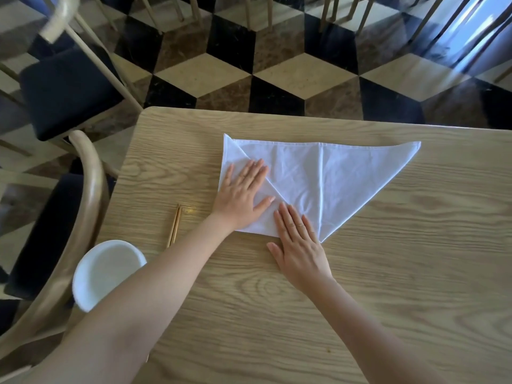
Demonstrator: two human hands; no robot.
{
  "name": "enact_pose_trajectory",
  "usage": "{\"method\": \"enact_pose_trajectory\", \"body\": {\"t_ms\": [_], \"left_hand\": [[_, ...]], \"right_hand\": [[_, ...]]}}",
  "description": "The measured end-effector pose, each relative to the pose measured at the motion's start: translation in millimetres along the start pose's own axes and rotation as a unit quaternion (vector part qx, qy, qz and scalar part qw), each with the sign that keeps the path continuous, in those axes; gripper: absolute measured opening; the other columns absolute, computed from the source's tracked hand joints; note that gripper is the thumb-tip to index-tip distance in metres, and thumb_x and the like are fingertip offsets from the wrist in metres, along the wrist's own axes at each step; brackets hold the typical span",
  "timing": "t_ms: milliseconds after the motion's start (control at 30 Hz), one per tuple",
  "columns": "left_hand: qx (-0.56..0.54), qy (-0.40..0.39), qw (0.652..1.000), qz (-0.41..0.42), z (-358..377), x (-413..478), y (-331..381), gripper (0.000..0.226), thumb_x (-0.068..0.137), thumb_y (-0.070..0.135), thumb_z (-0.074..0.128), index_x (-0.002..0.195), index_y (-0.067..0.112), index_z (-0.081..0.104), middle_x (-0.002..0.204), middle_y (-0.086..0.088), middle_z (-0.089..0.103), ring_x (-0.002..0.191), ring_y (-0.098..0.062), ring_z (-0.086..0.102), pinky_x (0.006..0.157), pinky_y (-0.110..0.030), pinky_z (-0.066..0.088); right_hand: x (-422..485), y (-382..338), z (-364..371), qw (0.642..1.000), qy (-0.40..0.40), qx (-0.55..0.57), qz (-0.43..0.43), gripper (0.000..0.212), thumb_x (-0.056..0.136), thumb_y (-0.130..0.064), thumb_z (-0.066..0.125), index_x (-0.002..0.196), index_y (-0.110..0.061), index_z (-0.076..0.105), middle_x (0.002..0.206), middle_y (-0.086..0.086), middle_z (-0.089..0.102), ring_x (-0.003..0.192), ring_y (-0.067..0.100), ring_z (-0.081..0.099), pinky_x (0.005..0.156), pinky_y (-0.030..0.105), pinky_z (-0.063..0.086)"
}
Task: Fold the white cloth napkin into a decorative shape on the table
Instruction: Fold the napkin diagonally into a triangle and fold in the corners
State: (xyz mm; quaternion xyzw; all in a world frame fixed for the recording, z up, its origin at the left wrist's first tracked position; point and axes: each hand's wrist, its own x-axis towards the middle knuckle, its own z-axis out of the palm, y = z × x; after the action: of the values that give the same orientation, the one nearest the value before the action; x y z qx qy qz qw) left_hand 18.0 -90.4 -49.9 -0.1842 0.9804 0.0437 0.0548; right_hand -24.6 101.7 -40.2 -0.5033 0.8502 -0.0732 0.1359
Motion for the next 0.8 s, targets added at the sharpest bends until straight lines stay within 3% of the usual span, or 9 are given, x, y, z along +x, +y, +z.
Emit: {"method": "enact_pose_trajectory", "body": {"t_ms": [133, 400, 567, 667, 733, 800], "left_hand": [[0.011, -0.009, 1.000, -0.022, -7.8, 21.7, -23.4, 0.076, 0.086, 0.062, 0.000, 0.147, 0.018, -0.007, 0.156, 0.002, -0.010, 0.142, -0.008, -0.013, 0.117, -0.042, -0.008], [0.048, -0.028, 0.998, -0.021, -16.4, 43.5, -47.9, 0.076, 0.087, 0.064, 0.000, 0.146, 0.019, -0.013, 0.157, 0.004, -0.015, 0.141, -0.007, -0.018, 0.117, -0.043, -0.007], [0.054, -0.038, 0.997, -0.029, -19.5, 44.1, -47.1, 0.076, 0.087, 0.065, -0.001, 0.146, 0.020, -0.015, 0.156, 0.004, -0.017, 0.140, -0.006, -0.021, 0.116, -0.046, -0.009], [0.060, -0.032, 0.996, -0.058, -24.9, 37.4, -28.8, 0.070, 0.092, 0.056, 0.005, 0.147, 0.016, -0.012, 0.157, 0.000, -0.015, 0.142, -0.011, -0.017, 0.116, -0.045, -0.010], [0.027, -0.012, 0.999, -0.044, -24.0, 20.2, 9.6, 0.064, 0.096, 0.047, 0.009, 0.147, 0.012, -0.004, 0.158, -0.004, -0.009, 0.144, -0.015, -0.012, 0.116, -0.041, -0.012], [-0.055, 0.013, 0.998, -0.002, -17.3, -7.9, 65.9, 0.066, 0.093, 0.044, 0.005, 0.148, 0.009, 0.006, 0.158, -0.008, 0.001, 0.144, -0.018, -0.008, 0.114, -0.036, -0.013]], "right_hand": [[-10.9, 7.0, 1.2, 1.000, 0.003, 0.006, 0.000, 0.064, 0.098, -0.049, 0.011, 0.146, -0.008, 0.025, 0.154, 0.008, 0.023, 0.143, 0.019, 0.019, 0.116, 0.036, 0.012], [-47.5, 26.0, 5.2, 1.000, 0.005, 0.007, 0.011, 0.061, 0.098, -0.048, 0.018, 0.147, -0.011, 0.023, 0.155, 0.004, 0.022, 0.144, 0.015, 0.018, 0.117, 0.035, 0.013], [-58.2, 29.7, 3.8, 1.000, -0.009, 0.021, 0.017, 0.062, 0.098, -0.050, 0.011, 0.147, -0.013, 0.023, 0.156, 0.000, 0.019, 0.144, 0.012, 0.012, 0.117, 0.034, 0.010], [-56.3, 30.1, -6.6, 0.993, 0.020, 0.116, -0.002, 0.059, 0.098, -0.048, 0.016, 0.146, -0.014, 0.027, 0.154, -0.004, 0.020, 0.143, 0.006, 0.010, 0.117, 0.030, 0.009], [-57.3, 34.7, -21.3, 0.967, 0.072, 0.240, 0.033, 0.050, 0.097, -0.038, 0.032, 0.139, -0.013, 0.041, 0.148, -0.005, 0.033, 0.138, 0.005, 0.025, 0.114, 0.022, 0.018], [-58.0, 44.3, -39.6, 0.924, 0.148, 0.325, 0.138, 0.036, 0.094, -0.022, 0.044, 0.128, -0.012, 0.054, 0.131, -0.003, 0.054, 0.122, 0.012, 0.046, 0.101, 0.020, 0.033]]}}
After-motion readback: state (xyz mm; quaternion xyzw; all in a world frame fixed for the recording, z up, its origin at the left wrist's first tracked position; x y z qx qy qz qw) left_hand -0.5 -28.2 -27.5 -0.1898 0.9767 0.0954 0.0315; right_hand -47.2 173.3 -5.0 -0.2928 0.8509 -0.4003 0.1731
